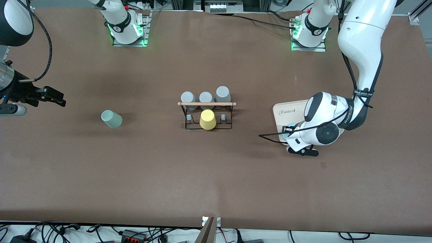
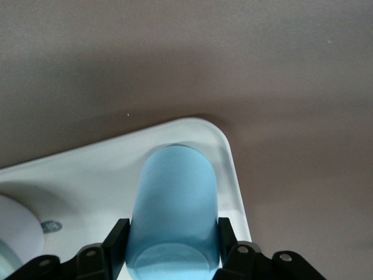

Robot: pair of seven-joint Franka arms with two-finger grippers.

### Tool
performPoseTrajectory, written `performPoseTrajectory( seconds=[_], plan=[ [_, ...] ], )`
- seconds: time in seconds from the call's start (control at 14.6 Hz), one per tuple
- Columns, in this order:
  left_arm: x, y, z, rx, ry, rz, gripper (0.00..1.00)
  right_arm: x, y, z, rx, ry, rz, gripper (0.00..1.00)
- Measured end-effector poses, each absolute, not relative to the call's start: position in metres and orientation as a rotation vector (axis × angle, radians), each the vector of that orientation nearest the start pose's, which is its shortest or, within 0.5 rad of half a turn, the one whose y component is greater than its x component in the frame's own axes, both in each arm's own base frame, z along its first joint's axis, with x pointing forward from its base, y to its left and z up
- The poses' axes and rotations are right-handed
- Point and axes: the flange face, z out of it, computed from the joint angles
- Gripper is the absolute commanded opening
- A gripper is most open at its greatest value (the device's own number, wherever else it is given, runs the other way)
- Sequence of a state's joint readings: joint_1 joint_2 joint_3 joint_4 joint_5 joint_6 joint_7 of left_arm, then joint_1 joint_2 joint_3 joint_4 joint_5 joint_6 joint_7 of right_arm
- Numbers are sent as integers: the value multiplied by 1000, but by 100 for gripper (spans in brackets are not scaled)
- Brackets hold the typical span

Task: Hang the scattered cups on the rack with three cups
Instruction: 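Grasp the light blue cup with the left gripper and lift it, then carry the light blue cup with the left gripper to the rack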

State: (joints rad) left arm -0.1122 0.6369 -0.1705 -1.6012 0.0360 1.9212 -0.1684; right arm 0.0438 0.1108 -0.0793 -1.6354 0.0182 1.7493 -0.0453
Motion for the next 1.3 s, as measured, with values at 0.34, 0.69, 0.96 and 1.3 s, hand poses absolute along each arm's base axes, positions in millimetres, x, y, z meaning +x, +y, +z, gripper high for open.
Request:
performPoseTrajectory(
  seconds=[0.34,0.69,0.96,1.3],
  plan=[
    [622,-217,359,-3066,315,600,9,598,-13,546,-3132,-23,-7,100],
    [592,-294,489,-3142,313,571,3,598,-12,546,-3132,-24,-7,100],
    [590,-350,499,-3255,134,426,3,598,-12,546,-3132,-24,-8,100],
    [600,-394,470,-3385,-56,383,3,598,-12,546,-3133,-24,-10,100]
  ],
)
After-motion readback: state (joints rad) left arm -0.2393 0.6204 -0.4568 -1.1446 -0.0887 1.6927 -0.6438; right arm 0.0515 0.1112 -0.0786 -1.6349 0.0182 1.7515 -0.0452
